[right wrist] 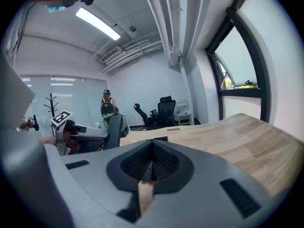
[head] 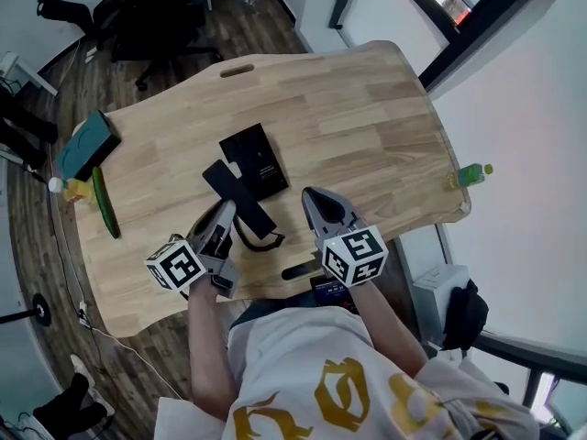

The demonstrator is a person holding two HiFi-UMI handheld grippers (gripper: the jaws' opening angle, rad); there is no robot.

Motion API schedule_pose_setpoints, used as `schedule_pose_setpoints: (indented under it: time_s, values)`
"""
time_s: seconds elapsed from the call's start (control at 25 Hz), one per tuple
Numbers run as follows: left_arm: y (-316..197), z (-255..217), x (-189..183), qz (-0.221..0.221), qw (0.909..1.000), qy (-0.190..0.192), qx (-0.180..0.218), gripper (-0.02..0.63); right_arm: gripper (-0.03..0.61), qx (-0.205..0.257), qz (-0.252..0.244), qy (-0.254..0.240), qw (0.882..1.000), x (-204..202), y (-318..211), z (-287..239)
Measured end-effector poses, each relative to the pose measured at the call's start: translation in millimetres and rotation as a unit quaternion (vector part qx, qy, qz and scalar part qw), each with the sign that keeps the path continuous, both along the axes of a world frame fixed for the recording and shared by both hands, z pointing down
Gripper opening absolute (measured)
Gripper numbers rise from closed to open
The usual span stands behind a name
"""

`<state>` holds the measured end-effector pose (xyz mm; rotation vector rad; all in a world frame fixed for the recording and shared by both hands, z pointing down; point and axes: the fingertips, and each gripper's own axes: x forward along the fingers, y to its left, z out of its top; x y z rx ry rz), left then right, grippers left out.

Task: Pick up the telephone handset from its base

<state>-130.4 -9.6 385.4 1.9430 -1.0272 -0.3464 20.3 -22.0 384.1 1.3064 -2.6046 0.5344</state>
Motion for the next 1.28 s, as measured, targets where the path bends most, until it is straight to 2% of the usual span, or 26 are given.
schedule_pose_setpoints:
  time_s: [0.4,0.84,1.28]
  values:
    - [32.7,-45.8,6.6,0.008,0.9984,-0.016,0.054,0.072,0.005,0.041,0.000,-0.013,0.999,3.9,24.3,-32.9]
    - [51.9,-72.9,31.2,0.014,0.9961,-0.041,0.077,0.072,0.005,0.103,0.000,-0.002,0.995,18.3,32.6,-65.4]
    - [60.0,-79.8,44.0,0.013,0.9934,-0.055,0.100,0.072,0.005,0.108,0.018,-0.016,0.994,40.9,37.7,-74.8]
